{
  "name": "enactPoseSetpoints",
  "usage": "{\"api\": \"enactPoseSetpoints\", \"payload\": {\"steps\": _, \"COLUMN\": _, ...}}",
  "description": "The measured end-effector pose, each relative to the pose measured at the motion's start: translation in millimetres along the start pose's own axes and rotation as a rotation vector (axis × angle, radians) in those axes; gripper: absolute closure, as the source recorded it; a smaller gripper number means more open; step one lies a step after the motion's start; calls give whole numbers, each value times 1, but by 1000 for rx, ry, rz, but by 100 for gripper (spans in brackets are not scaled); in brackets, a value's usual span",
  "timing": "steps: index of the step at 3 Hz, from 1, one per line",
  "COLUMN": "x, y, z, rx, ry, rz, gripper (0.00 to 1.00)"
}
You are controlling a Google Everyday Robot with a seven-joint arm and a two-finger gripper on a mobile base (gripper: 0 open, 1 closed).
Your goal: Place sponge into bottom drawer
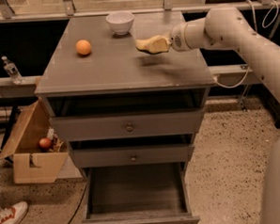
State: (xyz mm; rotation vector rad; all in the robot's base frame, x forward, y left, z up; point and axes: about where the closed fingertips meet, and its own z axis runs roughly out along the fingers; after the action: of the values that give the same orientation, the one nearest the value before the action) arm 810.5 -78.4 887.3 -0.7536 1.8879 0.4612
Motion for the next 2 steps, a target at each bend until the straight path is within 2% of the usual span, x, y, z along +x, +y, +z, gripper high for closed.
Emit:
{"api": "enactPoseSetpoints", "payload": {"steps": 1, "x": 9, "y": 31, "z": -66, "rx": 17, "ry": 20, "rz": -29, "gripper": 100}}
{"api": "enactPoseSetpoints", "payload": {"steps": 2, "x": 10, "y": 31, "z": -66, "rx": 16, "ry": 20, "rz": -29, "gripper": 100}}
